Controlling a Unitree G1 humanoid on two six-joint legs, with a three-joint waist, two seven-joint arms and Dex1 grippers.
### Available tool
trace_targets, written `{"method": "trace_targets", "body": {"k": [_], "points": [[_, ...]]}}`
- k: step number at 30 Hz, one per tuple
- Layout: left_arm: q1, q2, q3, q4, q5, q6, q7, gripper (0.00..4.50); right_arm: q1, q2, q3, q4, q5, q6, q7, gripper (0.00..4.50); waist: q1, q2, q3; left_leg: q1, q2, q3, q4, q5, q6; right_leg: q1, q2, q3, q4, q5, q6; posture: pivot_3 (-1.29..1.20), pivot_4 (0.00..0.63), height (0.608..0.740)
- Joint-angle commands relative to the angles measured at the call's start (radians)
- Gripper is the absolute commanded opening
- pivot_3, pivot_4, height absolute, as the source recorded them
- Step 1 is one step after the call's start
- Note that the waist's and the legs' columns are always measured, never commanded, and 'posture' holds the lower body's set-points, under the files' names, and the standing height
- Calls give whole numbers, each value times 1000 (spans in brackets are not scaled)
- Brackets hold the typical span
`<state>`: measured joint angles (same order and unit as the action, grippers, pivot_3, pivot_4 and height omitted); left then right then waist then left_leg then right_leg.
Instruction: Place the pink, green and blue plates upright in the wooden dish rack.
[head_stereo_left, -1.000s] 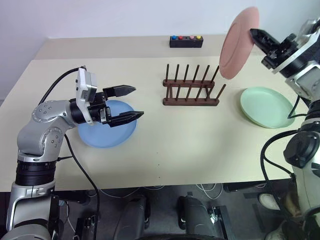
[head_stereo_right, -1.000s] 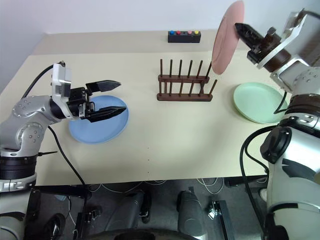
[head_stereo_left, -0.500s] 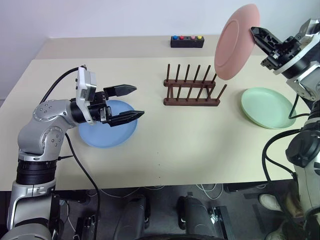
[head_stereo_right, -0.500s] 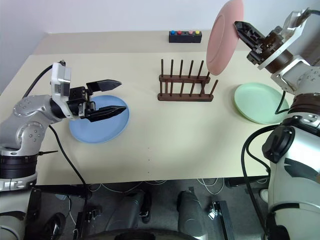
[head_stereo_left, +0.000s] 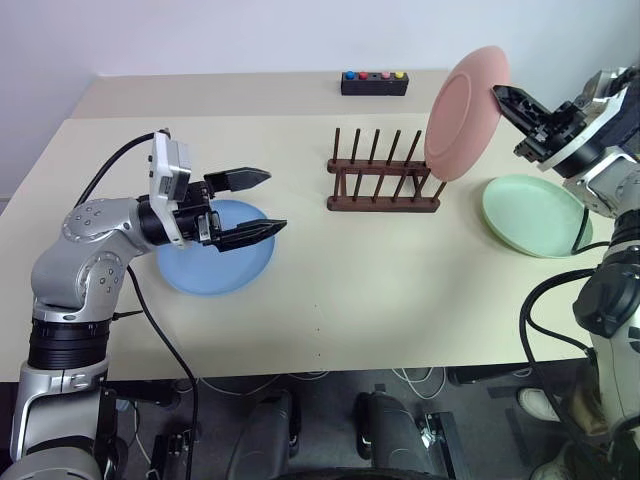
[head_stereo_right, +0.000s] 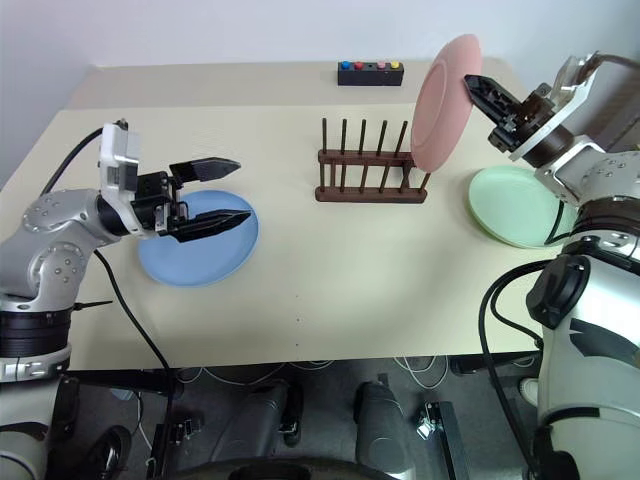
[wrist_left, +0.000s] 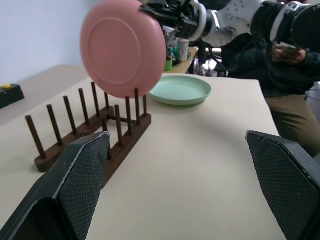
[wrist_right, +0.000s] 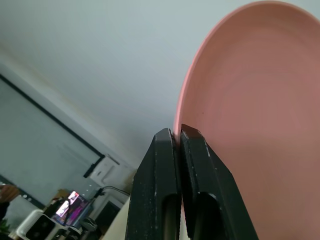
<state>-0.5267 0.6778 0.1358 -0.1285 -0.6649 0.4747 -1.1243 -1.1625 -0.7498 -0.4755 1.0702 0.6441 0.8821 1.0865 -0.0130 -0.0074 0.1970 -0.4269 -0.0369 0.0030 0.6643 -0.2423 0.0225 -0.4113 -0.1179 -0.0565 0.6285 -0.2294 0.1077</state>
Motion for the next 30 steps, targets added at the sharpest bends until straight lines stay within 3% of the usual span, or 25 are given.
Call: {"method": "trace_targets", "body": {"k": [1,10,13,20,30], "points": [[-22,3,38,-27,-26,-10,12,4500,-7,-19,-9,16,-11,-34,15,42,0,0,0,0,0,0,0,0,0,0,0,0,0,0,0,0,150,735],[-20,0,39,-29,-31,-17,25,4500,20,11,18,30,-68,-93,33,42,0,0,0,0,0,0,0,0,0,0,0,0,0,0,0,0,150,735],[-20,1,37,-30,-30,-19,26,4500,28,19,24,28,-77,-104,39,997,1,0,0,0,0,0,0,0,0,0,0,0,0,0,0,0,150,735],[-21,-1,31,-30,-29,-23,25,4500,20,19,46,-7,-94,-116,47,4347,-1,0,0,0,0,0,0,0,0,0,0,0,0,0,0,0,150,735],[-19,-11,28,-27,-30,-23,26,4500,54,-13,-45,-115,-78,-414,-47,4434,1,0,0,0,0,0,0,0,0,0,0,0,0,0,0,0,150,735]]}}
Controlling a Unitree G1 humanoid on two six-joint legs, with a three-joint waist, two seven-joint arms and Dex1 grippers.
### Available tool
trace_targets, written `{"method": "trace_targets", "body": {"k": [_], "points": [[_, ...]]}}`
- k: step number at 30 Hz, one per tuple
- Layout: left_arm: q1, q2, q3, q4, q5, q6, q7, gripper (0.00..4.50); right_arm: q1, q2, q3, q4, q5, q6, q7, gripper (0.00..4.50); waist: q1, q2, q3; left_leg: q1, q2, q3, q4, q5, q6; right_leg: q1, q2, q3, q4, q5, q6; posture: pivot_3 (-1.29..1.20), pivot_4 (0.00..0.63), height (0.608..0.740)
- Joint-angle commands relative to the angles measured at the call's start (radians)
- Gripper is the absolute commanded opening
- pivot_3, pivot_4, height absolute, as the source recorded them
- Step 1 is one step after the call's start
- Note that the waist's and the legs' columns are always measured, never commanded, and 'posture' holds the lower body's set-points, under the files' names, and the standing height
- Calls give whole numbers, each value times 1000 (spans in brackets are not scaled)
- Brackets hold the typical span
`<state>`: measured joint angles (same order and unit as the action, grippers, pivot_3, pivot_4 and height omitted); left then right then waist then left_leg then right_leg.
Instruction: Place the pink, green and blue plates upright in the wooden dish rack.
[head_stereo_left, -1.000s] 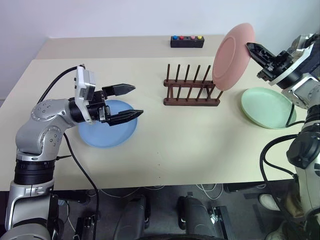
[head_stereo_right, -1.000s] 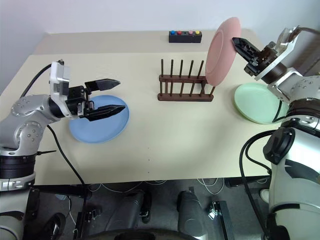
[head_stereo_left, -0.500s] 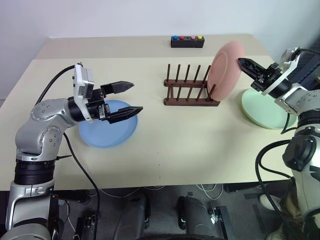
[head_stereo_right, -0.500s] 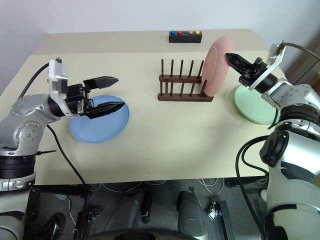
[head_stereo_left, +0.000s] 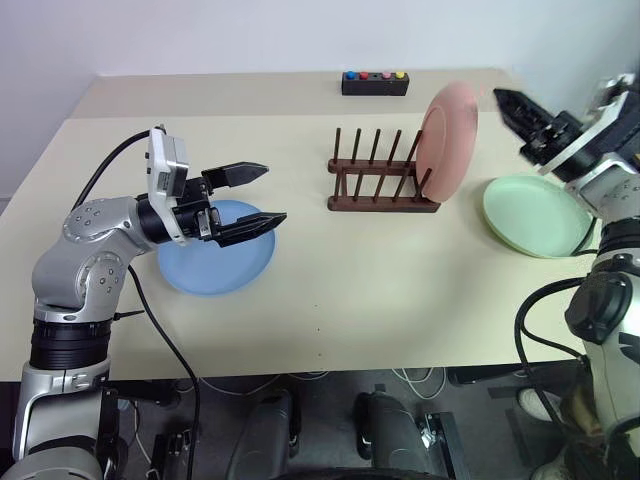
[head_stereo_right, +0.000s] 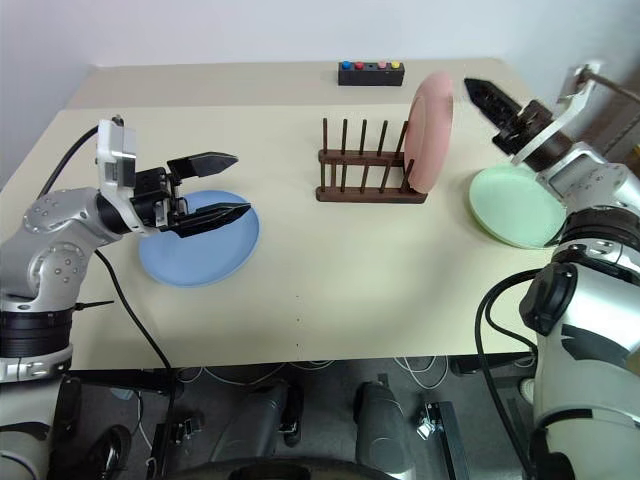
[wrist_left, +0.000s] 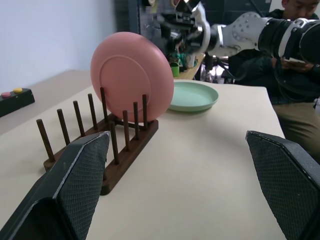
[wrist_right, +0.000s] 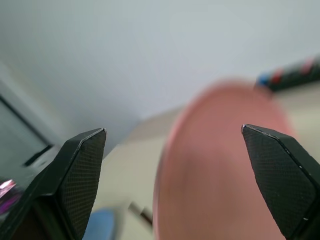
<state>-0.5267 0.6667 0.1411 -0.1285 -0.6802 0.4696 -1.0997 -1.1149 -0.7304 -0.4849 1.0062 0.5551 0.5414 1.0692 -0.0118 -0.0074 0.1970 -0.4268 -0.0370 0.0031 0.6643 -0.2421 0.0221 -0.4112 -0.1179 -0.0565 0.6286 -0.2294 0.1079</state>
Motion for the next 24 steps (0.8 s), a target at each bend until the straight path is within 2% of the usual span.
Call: {"method": "trace_targets", "body": {"k": [1,4,11,15,24], "points": [[-18,1,21,-28,-13,-18,0,4500,23,-36,-17,-61,-17,-115,-39,4434,0,0,0,0,0,0,0,0,0,0,0,0,0,0,0,0,150,735],[-16,3,15,-27,-5,-19,-2,4500,114,-64,118,-106,-178,-283,-60,4434,0,0,0,0,0,0,0,0,0,0,0,0,0,0,0,0,150,735],[-27,-10,-13,-15,12,-24,-13,4500,198,-116,193,-76,-272,-375,-43,4434,-4,1,0,0,0,1,0,0,0,0,0,1,1,0,0,0,150,735],[-30,-9,-17,-8,19,-26,-24,4500,268,-155,302,-78,-385,-470,2,4434,-1,1,0,1,0,1,0,0,0,0,0,1,0,0,0,0,150,735],[-19,-7,-51,-23,56,-40,-43,4500,213,-193,449,-17,-515,-345,69,4434,-4,1,0,1,0,1,0,0,0,0,0,1,0,0,0,0,150,735]]}}
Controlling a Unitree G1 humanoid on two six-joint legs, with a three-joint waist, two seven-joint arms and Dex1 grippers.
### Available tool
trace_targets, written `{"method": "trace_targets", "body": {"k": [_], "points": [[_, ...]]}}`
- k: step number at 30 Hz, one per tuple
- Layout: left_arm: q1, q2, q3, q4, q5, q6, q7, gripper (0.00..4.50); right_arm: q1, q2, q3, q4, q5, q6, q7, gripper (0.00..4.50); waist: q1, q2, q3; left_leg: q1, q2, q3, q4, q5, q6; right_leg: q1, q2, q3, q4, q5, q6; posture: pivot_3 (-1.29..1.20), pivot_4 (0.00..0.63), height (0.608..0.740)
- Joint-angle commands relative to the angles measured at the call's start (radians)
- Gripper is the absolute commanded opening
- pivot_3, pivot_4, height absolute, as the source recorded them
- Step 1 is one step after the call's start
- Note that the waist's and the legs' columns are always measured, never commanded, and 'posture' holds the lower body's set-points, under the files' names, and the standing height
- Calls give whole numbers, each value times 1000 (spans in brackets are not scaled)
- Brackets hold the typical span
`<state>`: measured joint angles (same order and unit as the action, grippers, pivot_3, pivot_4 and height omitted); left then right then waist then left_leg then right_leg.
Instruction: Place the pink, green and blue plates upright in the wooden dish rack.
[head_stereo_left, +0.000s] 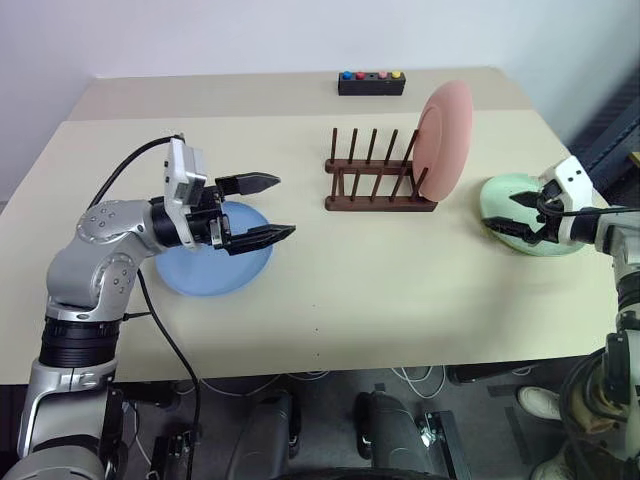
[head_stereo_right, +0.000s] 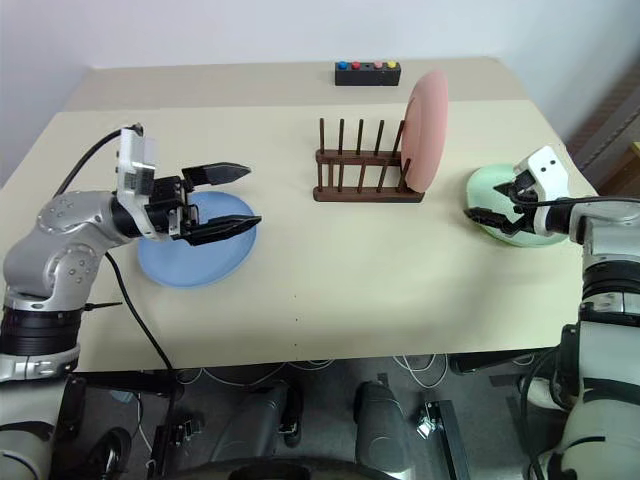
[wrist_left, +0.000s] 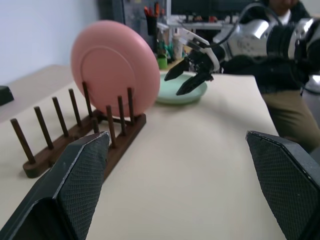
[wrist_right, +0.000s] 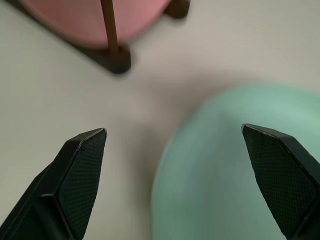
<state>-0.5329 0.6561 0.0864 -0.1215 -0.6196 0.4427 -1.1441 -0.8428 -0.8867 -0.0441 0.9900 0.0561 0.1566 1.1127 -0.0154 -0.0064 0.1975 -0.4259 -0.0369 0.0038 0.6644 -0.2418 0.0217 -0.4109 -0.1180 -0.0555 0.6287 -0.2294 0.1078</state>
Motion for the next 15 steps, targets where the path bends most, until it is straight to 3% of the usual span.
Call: {"method": "trace_targets", "body": {"k": [1,13,15], "points": [[-11,0,5,-37,-9,-7,5,4500,-75,-39,12,1,-15,73,43,4434,0,0,0,0,0,0,0,0,0,0,0,0,0,0,0,0,150,735],[14,-12,7,-78,-20,5,22,4500,-93,-70,133,75,-160,73,57,4434,2,0,0,0,0,0,0,0,0,0,0,0,0,0,0,0,150,735],[14,-12,8,-78,-20,5,22,4500,-92,-67,140,85,-173,65,49,3923,1,0,0,0,0,0,0,0,0,0,0,0,0,0,0,0,150,735]]}}
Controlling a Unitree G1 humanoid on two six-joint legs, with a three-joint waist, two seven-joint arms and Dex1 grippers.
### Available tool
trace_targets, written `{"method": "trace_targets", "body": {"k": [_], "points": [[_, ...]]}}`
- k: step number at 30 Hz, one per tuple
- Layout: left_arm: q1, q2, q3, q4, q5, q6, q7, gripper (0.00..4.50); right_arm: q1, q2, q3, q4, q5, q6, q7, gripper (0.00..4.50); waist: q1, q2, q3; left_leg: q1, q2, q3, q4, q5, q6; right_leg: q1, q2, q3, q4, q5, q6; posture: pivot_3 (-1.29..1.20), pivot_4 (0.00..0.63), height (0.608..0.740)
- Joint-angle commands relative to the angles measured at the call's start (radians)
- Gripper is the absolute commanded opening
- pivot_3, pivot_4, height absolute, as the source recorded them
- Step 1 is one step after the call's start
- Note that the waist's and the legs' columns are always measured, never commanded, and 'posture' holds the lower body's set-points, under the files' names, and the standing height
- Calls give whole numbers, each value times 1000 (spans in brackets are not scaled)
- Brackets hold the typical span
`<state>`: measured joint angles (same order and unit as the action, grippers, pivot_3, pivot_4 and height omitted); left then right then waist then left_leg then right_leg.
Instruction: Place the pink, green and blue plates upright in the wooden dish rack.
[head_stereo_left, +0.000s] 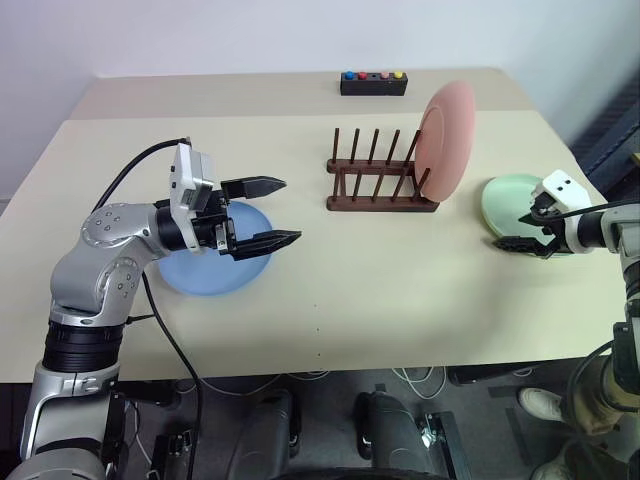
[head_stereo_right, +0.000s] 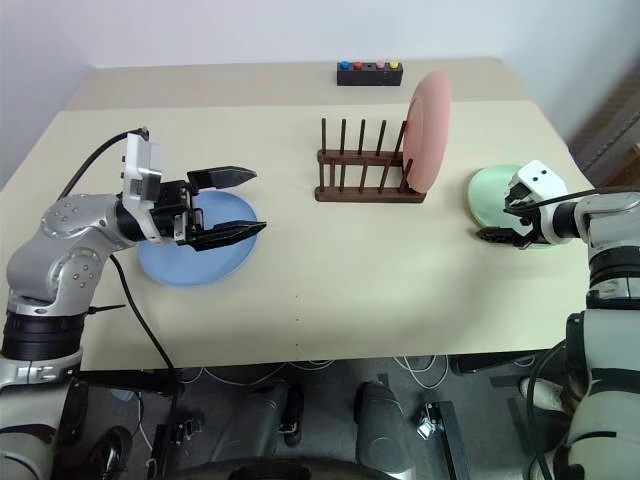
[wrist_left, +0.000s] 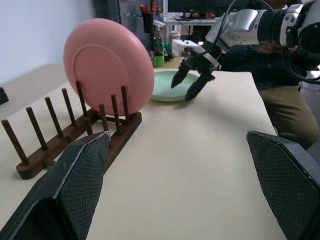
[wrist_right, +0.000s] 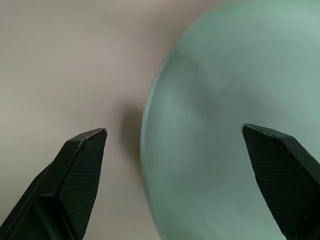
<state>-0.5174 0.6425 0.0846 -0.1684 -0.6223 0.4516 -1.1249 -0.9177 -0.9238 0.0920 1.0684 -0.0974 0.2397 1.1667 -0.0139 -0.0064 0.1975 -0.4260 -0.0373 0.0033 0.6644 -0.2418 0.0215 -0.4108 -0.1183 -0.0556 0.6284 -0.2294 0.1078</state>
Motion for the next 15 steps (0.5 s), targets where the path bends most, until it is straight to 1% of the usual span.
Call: {"method": "trace_targets", "body": {"k": [1,2,3,4,8,15], "points": [[-1,2,10,-31,-17,-4,3,4500,-13,-30,13,6,-34,-32,-12,3590,-1,0,0,0,0,0,0,0,0,0,0,0,0,0,0,0,150,735],[-1,2,11,-32,-17,-3,3,4500,-11,-31,19,5,-45,-43,-23,3139,-1,0,0,0,0,0,0,0,0,0,0,0,0,0,0,0,150,735],[-2,2,11,-31,-18,-3,3,4500,-11,-30,22,6,-52,-50,-33,2575,-1,0,0,0,0,0,0,0,0,0,0,0,0,0,0,0,150,735],[-2,3,11,-30,-18,-2,3,4500,-14,-29,21,8,-56,-54,-41,2153,-1,0,0,0,0,0,0,0,0,0,0,0,0,0,0,0,150,735],[-7,3,10,-23,-15,-4,2,4500,-17,-27,21,8,-67,-55,-40,28,-1,0,0,0,0,0,0,0,0,0,0,0,0,0,0,0,150,735],[-17,2,14,-12,-19,0,4,4500,-32,-39,7,1,-60,-62,-39,28,0,0,0,1,0,0,0,0,0,1,0,0,0,0,0,0,150,735]]}}
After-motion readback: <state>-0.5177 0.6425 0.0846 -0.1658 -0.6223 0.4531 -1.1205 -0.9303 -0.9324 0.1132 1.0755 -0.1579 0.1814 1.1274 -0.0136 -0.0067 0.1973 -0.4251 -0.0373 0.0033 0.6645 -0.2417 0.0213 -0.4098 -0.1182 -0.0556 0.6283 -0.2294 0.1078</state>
